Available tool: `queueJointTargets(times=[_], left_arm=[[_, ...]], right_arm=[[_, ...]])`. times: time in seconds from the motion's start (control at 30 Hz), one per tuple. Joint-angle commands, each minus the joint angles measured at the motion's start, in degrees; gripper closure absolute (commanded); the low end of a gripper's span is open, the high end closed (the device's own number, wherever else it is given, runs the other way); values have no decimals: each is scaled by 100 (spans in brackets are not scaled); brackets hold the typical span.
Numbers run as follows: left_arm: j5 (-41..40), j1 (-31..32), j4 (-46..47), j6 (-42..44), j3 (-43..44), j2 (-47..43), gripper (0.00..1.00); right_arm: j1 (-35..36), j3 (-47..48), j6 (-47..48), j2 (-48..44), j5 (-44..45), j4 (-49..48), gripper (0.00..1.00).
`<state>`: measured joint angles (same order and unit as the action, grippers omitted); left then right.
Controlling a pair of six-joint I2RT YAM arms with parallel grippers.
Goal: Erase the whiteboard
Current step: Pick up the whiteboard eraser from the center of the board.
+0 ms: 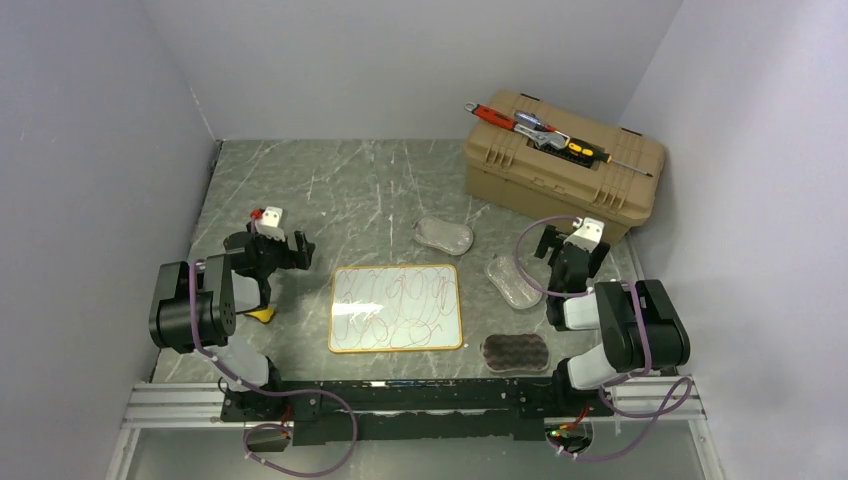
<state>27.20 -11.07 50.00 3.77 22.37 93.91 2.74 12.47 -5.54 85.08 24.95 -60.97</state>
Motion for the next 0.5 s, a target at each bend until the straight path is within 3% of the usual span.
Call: queueJointTargets(times=[0.0,0.4,0.47], left_arm=[[130,-7,264,-42,111,-59,1],[82,-22,257,-110,108,-113,1],[79,-27,-276,-16,241,-274,1]], right_arm=[[9,133,26,-44,-58,-350,0],[101,65,120,-215,53,-343,0],[224,-68,288,-367,110,-557,0]])
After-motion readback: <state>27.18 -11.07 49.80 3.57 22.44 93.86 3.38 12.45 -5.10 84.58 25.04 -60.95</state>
